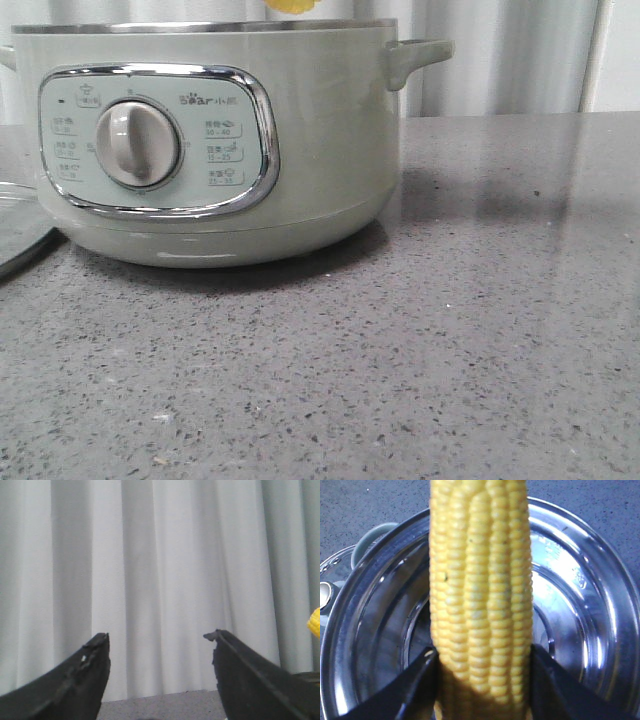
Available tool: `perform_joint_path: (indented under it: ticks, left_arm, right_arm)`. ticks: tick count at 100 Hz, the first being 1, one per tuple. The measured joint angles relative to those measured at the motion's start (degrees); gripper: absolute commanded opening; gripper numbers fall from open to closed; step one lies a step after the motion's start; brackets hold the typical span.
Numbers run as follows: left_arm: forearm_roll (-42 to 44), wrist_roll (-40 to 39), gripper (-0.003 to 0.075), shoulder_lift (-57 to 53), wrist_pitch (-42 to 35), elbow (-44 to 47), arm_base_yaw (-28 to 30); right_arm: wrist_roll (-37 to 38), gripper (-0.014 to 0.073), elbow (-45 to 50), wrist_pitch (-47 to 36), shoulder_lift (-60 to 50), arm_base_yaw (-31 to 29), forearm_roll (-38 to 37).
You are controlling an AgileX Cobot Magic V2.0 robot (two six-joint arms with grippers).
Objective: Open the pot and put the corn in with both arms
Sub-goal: 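Lift the corn cob and carry it over the open pot, then lower the corn cob into the pot and open the right gripper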
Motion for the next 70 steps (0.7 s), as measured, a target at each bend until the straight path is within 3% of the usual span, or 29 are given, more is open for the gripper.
perform_joint_path:
  ticks: [35,53,70]
  left_arm:
    - [0.0,0.0,0.0398,0.0,0.0,0.0,0.0]
    - [0.0,0.0,0.0398,0.0,0.0,0.0,0.0]
    - [-0.1,0.0,0.0398,0.0,0.0,0.0,0.0]
  right_arm:
    - [0.0,0.0284,0.0,0.0,0.0,0.0,0.0]
    - [0.0,0.0369,0.0,0.0,0.0,0.0,0.0]
    - [0.0,0.0374,0.0,0.0,0.0,0.0,0.0]
